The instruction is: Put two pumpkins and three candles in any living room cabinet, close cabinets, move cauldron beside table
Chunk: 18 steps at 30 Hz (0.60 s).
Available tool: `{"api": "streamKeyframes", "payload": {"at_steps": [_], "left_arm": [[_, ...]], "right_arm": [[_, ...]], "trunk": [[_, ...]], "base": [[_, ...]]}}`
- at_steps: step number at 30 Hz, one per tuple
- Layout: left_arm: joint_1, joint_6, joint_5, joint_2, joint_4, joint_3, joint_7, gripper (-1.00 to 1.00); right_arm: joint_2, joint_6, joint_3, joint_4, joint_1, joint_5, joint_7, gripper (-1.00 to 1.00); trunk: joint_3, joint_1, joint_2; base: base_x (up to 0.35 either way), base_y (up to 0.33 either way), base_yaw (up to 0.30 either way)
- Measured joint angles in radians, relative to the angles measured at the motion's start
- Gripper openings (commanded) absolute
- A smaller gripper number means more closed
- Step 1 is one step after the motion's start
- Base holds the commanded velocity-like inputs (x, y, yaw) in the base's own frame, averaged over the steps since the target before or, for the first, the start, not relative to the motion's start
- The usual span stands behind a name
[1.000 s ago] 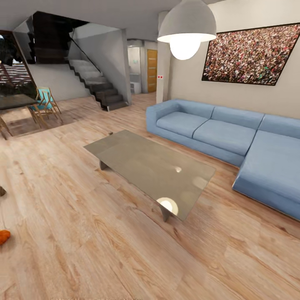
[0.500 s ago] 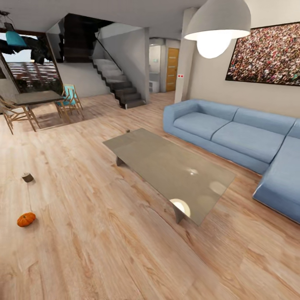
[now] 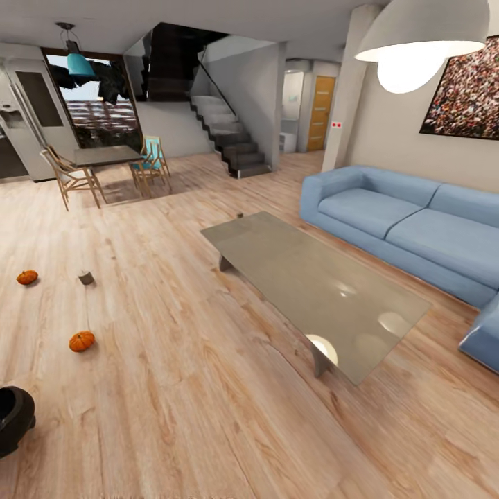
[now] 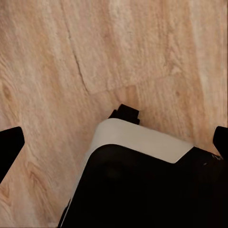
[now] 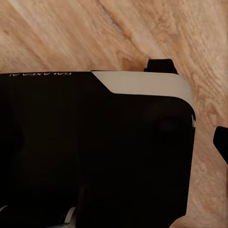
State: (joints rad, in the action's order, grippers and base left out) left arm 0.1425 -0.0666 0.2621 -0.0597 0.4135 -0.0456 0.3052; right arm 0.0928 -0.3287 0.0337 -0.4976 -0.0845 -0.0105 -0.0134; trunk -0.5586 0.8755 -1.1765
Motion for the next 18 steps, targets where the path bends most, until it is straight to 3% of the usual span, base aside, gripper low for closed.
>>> {"api": "streamKeyframes", "payload": {"at_steps": [5,10,15,18], "left_arm": [[0.0,0.029,-0.005,-0.01,-0.036,0.088,-0.065,1.0],[0.0,0.11,-0.008,-0.011,-0.06,0.101,-0.07,1.0],[0.0,0.13,-0.007,-0.007,-0.063,0.103,-0.071,1.0],[-0.001,0.132,-0.007,-0.008,-0.063,0.104,-0.071,1.0]], "right_arm": [[-0.001,0.0,0.001,0.0,0.0,0.001,0.001,1.0],[-0.002,0.0,0.002,0.0,0.0,0.001,0.001,1.0],[-0.001,0.0,0.001,0.0,0.0,0.002,0.001,1.0],[-0.001,0.0,0.001,0.0,0.0,0.001,0.001,1.0]], "trunk": [[-0.003,-0.001,0.0],[-0.003,-0.001,0.0],[-0.003,-0.001,0.0],[-0.003,0.0,0.0]], "base": [[0.2,0.0,0.211],[0.339,0.001,0.03],[0.329,0.105,0.02],[0.235,0.09,0.193]]}}
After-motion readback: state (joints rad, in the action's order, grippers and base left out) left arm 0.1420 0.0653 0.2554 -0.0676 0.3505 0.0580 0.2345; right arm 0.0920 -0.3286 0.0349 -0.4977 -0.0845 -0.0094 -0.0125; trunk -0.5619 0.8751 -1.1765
